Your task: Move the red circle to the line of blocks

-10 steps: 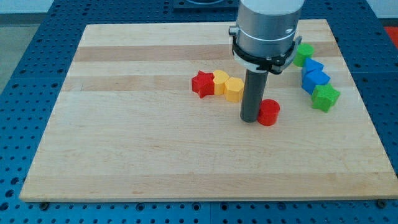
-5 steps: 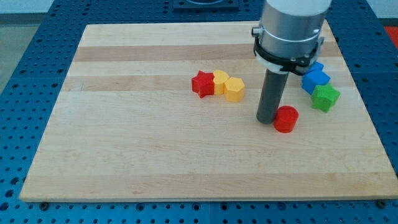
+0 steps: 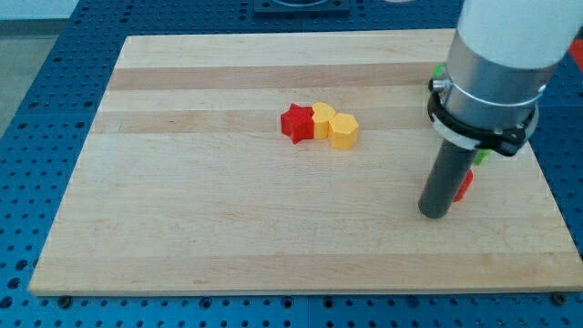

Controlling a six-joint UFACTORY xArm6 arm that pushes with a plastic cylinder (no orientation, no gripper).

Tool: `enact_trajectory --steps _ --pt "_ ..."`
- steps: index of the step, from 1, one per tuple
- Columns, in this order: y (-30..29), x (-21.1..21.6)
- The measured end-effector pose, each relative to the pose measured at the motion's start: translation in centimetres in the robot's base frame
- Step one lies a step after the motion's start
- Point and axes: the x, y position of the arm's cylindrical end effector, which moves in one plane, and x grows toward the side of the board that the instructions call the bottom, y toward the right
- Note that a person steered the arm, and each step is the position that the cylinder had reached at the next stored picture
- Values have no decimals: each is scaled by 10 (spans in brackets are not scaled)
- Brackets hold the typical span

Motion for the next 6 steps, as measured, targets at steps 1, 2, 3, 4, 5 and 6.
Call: enact_trajectory --steps 1,2,3,4,5,6 --pt "1 -4" --pt "1 -14" --pt "6 -14" --pt "12 -15" --pt "20 -22" --pt "26 -29"
